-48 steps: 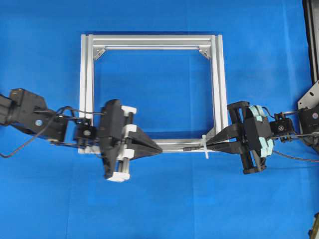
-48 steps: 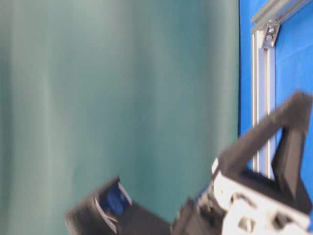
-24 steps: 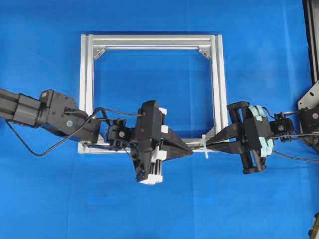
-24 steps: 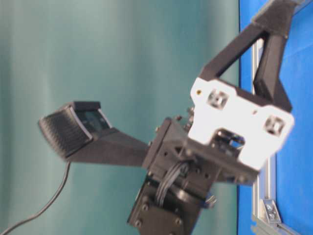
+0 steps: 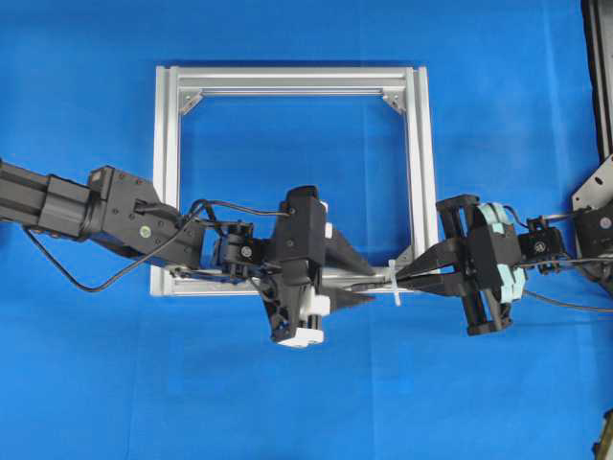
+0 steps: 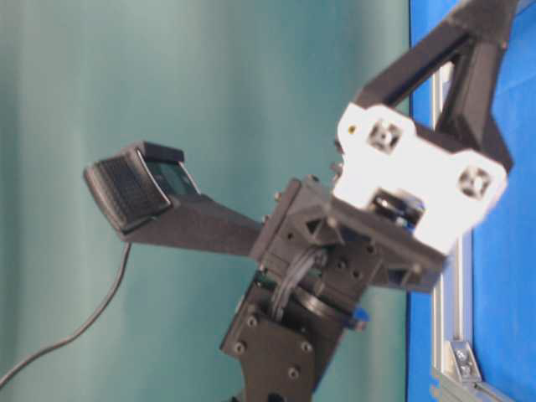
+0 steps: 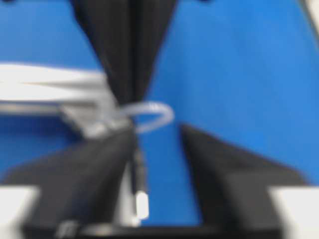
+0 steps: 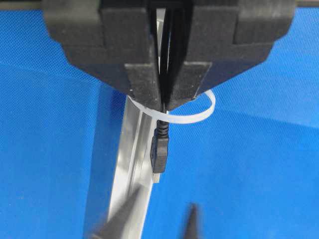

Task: Insert the wire through the string loop located on the right side.
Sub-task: 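Close the left gripper on the USB plug beyond the loop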

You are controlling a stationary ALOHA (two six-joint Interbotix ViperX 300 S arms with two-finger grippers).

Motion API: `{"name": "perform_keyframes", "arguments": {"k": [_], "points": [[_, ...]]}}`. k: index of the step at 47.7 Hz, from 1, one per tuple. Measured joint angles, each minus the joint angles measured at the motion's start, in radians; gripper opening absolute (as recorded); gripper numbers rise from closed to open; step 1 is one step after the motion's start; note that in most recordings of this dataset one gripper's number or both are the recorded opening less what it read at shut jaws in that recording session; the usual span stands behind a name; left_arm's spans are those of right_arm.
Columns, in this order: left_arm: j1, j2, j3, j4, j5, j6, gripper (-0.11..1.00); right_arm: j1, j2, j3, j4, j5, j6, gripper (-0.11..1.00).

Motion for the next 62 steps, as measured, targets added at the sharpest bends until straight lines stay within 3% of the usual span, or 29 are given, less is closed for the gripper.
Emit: {"name": "perform_keyframes", "arguments": {"k": [5, 9, 62], "points": [[-0.002, 0.006, -0.02, 0.0, 0.003, -0.003, 0.83, 0.0, 0.0, 0.0, 0.002, 0.002, 0.0, -0.03], [-0.003, 0.008, -0.028, 0.002, 0.011, -0.003, 0.93, 0.0, 0.0, 0.0, 0.002, 0.0, 0.0, -0.03], [0.0, 0.124, -0.043, 0.002, 0.032, -0.008, 0.93, 0.0, 0.0, 0.0, 0.002, 0.0, 0.0, -0.03]]}}
